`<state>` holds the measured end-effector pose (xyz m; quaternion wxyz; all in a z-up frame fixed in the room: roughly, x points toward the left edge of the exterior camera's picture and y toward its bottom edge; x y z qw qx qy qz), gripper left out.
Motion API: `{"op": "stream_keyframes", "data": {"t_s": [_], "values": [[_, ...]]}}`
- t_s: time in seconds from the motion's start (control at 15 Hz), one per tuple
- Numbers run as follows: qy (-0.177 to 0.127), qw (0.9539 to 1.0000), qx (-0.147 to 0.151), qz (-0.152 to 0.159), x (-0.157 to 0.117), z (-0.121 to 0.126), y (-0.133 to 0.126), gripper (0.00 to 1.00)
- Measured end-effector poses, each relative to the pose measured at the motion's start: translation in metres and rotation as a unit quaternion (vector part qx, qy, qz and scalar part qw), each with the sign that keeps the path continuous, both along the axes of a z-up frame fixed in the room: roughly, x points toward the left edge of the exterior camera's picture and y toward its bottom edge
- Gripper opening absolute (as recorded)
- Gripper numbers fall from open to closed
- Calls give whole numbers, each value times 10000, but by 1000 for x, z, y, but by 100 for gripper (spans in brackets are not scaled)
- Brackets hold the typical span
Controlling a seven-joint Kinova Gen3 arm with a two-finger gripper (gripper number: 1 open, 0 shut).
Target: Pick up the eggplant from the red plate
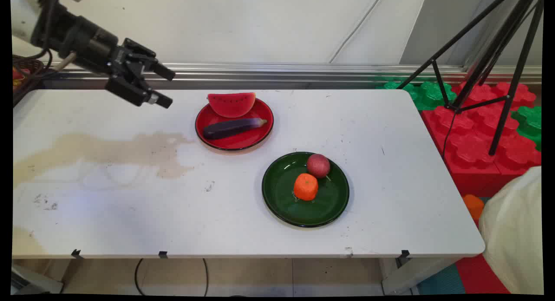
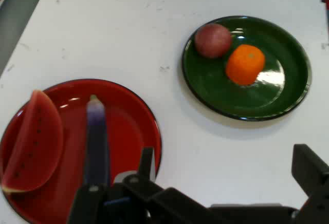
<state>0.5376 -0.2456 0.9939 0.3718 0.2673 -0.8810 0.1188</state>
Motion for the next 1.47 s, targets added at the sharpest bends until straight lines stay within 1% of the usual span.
{"op": "stream_keyframes", "data": {"t_s": [0.27,0.47,0.6,1.07,1.27,1.47], "values": [[-201,9997,35,162,-3,-7,-25,100],[-366,9991,74,191,-4,-16,-40,100],[-507,9985,116,176,-4,-27,-53,100],[-848,9958,289,179,-11,-64,-89,100],[-1017,9938,401,183,-16,-87,-109,100],[-1122,9923,494,185,-22,-105,-124,100]]}}
